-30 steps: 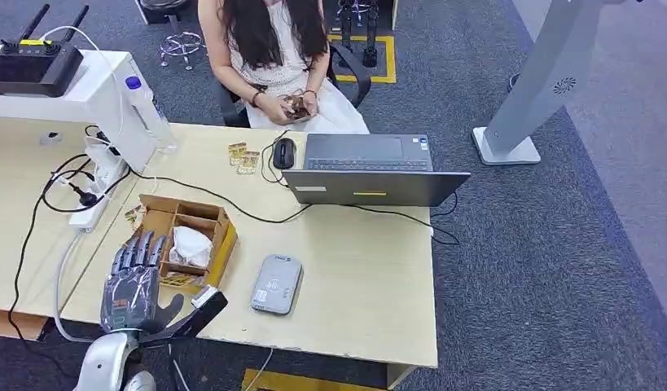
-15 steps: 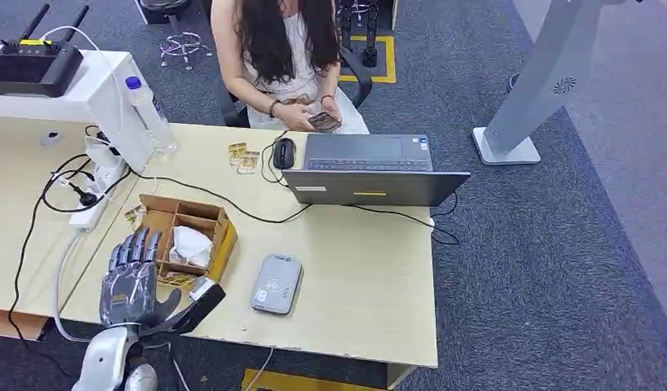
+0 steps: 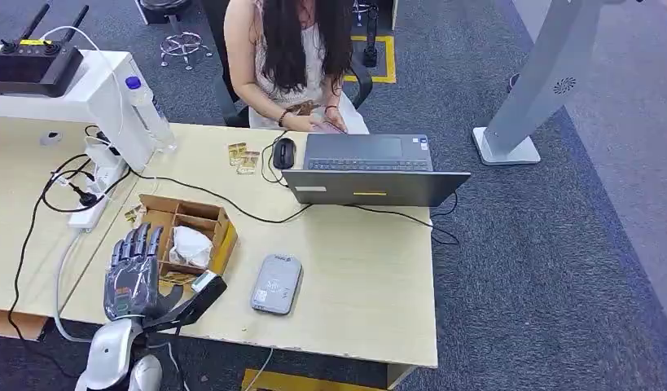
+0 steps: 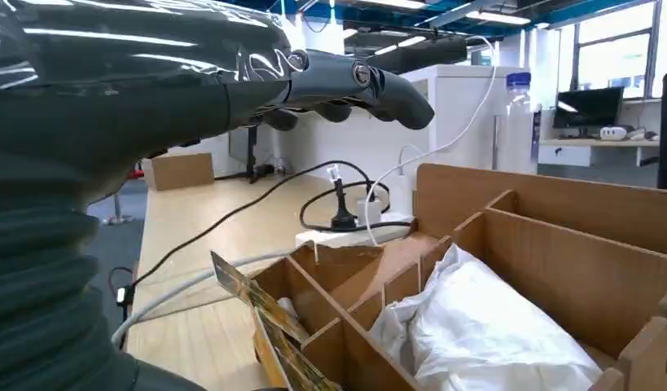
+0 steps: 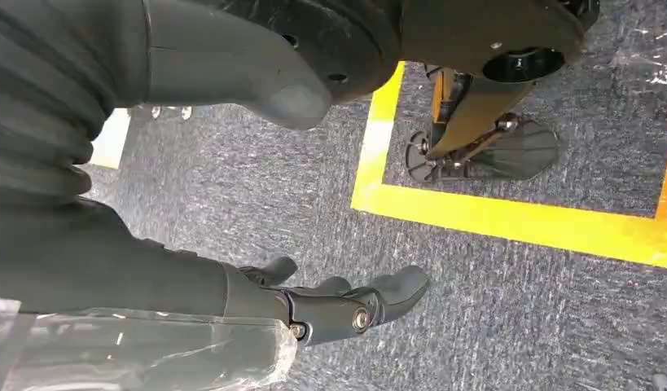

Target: Pass the card to the sensor for recognition and then transmit it.

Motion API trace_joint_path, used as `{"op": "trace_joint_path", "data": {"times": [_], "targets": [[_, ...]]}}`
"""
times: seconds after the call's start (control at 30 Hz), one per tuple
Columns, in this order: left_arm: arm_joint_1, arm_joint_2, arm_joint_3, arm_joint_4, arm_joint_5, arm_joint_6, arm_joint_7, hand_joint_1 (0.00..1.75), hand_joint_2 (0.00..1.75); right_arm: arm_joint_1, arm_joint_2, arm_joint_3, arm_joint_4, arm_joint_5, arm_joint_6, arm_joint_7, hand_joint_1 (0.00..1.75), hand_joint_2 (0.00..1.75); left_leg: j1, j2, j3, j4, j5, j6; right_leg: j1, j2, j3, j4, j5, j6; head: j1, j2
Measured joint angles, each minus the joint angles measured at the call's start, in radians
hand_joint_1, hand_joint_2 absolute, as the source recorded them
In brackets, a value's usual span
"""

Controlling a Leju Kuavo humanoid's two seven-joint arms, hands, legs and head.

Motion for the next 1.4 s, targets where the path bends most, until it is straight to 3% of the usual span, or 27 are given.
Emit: {"op": "trace_joint_path", "data": {"times": [1.13, 1.17, 1.4], "targets": [[-0.009, 0.002, 0.0, 0.064, 0.0, -0.034, -0.004, 0.0, 1.75, 0.0, 0.0, 0.008, 0.0, 0.007, 0.002, 0.006, 0.0, 1.75, 0.0, 0.0, 0.0, 0.0, 0.0, 0.0, 0.0, 0.0, 0.0, 0.0, 0.0, 0.0, 0.0, 0.0], [-0.009, 0.002, 0.0, 0.064, 0.0, -0.035, -0.005, 1.75, 1.75, 0.0, 0.0, 0.008, 0.0, 0.007, 0.002, 0.006, 0.0, 1.75, 0.0, 0.0, 0.0, 0.0, 0.0, 0.0, 0.0, 0.0, 0.0, 0.0, 0.0, 0.0, 0.0, 0.0], [-0.009, 0.003, 0.0, 0.067, 0.001, -0.039, -0.018, 1.75, 1.75, 0.0, 0.0, 0.008, 0.0, 0.011, 0.002, 0.006, 0.0, 1.75, 0.0, 0.0, 0.0, 0.0, 0.0, 0.0, 0.0, 0.0, 0.0, 0.0, 0.0, 0.0, 0.0, 0.0]]}}
